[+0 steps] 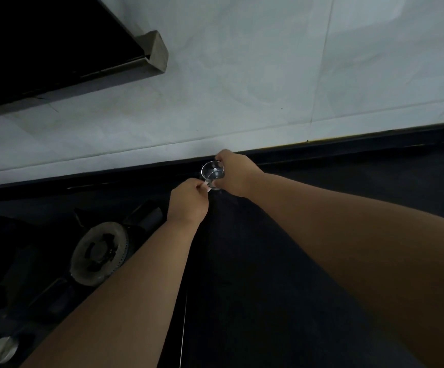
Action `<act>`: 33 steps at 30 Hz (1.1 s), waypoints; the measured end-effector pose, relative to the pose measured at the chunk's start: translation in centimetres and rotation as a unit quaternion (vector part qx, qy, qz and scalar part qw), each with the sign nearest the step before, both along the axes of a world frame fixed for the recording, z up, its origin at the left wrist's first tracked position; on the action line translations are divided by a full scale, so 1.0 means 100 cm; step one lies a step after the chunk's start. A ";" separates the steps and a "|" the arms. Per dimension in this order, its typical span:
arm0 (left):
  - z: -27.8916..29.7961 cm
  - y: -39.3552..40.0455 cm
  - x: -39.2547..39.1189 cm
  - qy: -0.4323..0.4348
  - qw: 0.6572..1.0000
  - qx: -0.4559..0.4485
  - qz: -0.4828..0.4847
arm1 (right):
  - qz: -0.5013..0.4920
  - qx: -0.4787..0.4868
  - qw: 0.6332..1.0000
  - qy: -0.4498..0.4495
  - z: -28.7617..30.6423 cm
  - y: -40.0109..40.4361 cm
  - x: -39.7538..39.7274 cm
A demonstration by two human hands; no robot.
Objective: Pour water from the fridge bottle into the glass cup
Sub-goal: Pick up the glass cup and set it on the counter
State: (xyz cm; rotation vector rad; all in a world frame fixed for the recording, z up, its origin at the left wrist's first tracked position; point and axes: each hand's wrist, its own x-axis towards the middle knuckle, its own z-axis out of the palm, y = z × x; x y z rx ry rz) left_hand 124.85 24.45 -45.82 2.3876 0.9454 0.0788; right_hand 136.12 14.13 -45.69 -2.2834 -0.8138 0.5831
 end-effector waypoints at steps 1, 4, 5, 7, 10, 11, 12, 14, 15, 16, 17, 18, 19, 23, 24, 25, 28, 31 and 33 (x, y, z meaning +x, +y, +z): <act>0.003 -0.002 0.000 0.000 1.000 -0.012 0.007 | 0.001 -0.002 1.000 0.001 0.001 -0.002 -0.002; 0.014 -0.012 -0.005 -0.013 0.999 -0.035 0.017 | 0.003 -0.006 1.000 -0.009 0.008 -0.012 -0.010; 0.017 -0.016 -0.007 -0.020 0.999 -0.030 0.010 | -0.001 -0.005 1.000 -0.014 0.011 -0.018 -0.014; 0.024 -0.025 -0.012 -0.027 0.999 -0.020 -0.010 | -0.018 -0.002 1.000 -0.023 0.018 -0.035 -0.021; 0.034 -0.039 -0.023 -0.025 0.999 -0.015 -0.031 | -0.035 0.005 0.999 -0.030 0.031 -0.068 -0.037; 0.037 -0.045 -0.027 -0.015 0.999 -0.009 -0.038 | -0.036 0.002 0.999 -0.033 0.036 -0.080 -0.043; 0.042 -0.053 -0.032 -0.002 0.999 -0.002 -0.047 | -0.036 -0.004 0.999 -0.035 0.042 -0.093 -0.050; 0.051 -0.070 -0.044 0.013 0.998 0.007 -0.066 | -0.038 -0.014 0.998 -0.038 0.051 -0.121 -0.062; 0.056 -0.080 -0.052 0.014 0.997 0.006 -0.071 | -0.041 -0.019 0.998 -0.039 0.055 -0.135 -0.067; 0.061 -0.091 -0.060 0.015 0.997 0.003 -0.074 | -0.047 -0.025 0.998 -0.040 0.057 -0.149 -0.071; 0.067 -0.101 -0.068 0.014 0.997 0.000 -0.075 | -0.051 -0.033 0.997 -0.040 0.059 -0.161 -0.076; 0.071 -0.111 -0.077 0.014 0.997 -0.004 -0.075 | -0.050 -0.041 0.997 -0.041 0.061 -0.173 -0.081; 0.076 -0.122 -0.086 0.012 0.997 -0.006 -0.071 | -0.045 -0.046 0.997 -0.044 0.063 -0.184 -0.087; 0.096 -0.155 -0.128 -0.002 1.000 -0.001 -0.026 | -0.010 -0.035 0.998 -0.042 0.078 -0.210 -0.112; 0.102 -0.161 -0.140 -0.001 1.000 0.002 -0.013 | 0.006 -0.033 0.999 -0.043 0.085 -0.212 -0.118; 0.108 -0.166 -0.152 0.000 1.000 0.005 0.000 | 0.026 -0.032 0.998 -0.046 0.091 -0.214 -0.125; 0.128 -0.178 -0.189 0.000 0.999 0.005 0.040 | 0.089 -0.029 0.994 -0.050 0.113 -0.210 -0.149; 0.153 -0.189 -0.226 -0.007 0.996 0.014 0.084 | 0.147 -0.016 0.987 -0.056 0.140 -0.205 -0.176; 0.173 -0.195 -0.253 -0.019 0.993 0.017 0.116 | 0.185 -0.008 0.981 -0.061 0.161 -0.200 -0.196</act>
